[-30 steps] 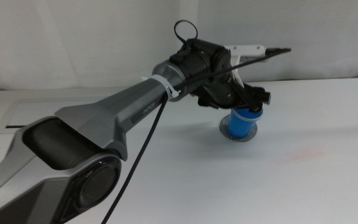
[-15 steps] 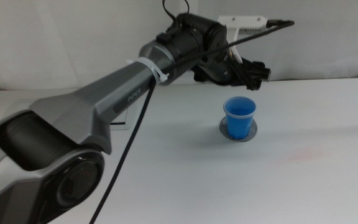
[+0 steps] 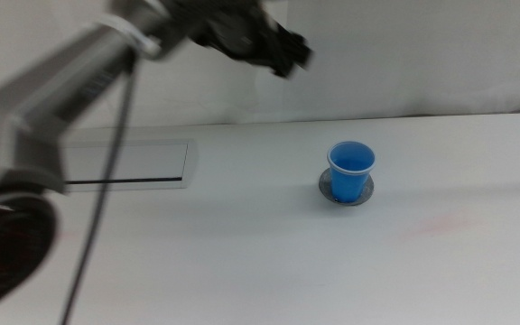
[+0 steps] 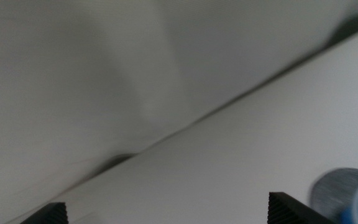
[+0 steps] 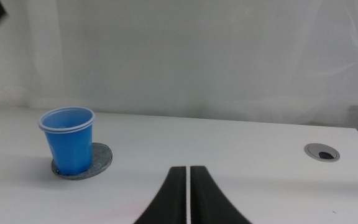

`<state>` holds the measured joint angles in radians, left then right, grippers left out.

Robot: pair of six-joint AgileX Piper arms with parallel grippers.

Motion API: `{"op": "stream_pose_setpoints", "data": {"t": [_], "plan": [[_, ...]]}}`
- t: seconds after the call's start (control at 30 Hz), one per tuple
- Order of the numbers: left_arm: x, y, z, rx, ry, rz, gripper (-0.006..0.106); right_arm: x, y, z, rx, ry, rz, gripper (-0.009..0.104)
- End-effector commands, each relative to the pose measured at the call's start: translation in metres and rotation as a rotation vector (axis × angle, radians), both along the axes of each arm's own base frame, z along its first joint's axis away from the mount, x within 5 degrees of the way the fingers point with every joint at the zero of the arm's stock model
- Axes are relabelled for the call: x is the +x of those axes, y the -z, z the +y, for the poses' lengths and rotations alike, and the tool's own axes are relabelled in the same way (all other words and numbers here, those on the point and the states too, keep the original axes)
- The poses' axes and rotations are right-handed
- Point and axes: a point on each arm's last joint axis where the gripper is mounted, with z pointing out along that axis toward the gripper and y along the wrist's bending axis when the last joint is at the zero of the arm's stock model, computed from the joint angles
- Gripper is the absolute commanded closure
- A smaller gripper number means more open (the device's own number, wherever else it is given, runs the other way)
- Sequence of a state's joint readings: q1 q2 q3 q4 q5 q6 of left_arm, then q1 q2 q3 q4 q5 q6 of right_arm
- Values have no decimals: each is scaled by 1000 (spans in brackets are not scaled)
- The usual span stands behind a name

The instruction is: Place an empty cup on a cup mat.

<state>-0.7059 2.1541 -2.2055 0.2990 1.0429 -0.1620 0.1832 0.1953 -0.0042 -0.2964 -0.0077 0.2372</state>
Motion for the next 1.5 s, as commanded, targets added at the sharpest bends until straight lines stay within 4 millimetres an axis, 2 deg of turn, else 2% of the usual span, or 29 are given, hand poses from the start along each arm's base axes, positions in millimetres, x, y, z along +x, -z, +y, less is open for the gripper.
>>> {"op": "stream_pose_setpoints", "data": {"t": [0.0,0.1,0.23,0.33,0.37,0.47,0.57,0.67,0.83,0.97,1.03,1.17,1.37,1.47], "plan": [[2,-21,25,-24,-61,-22,21,0,13,0,-16,1,35,98],[6,-39,62,-45,-122,-53,21,0,13,0,-16,1,35,98],[6,-45,118,-62,-231,-58,21,0,13,0,-16,1,35,98],[-1,-51,162,-98,-320,-90,21,0,13,0,-16,1,35,98],[-7,-55,181,-106,-349,-109,21,0,13,0,-16,1,35,98],[-25,-66,219,-140,-430,-153,21,0,13,0,-16,1,35,98],[-48,-71,252,-153,-491,-195,21,0,13,0,-16,1,35,98],[-75,-69,276,-168,-529,-238,21,0,13,0,-16,1,35,98],[-128,-64,290,-235,-537,-324,24,0,13,0,-16,1,35,98],[-173,-53,292,-269,-502,-403,35,0,13,0,-16,1,35,98],[-197,-49,293,-288,-483,-461,51,0,13,0,-16,1,35,98],[-242,-34,294,-331,-439,-581,103,0,13,0,-16,1,35,98],[-301,-3,298,-382,-396,-739,103,0,13,0,-16,1,35,98],[-323,8,301,-389,-396,-785,103,0,13,0,-16,1,35,98]]}}
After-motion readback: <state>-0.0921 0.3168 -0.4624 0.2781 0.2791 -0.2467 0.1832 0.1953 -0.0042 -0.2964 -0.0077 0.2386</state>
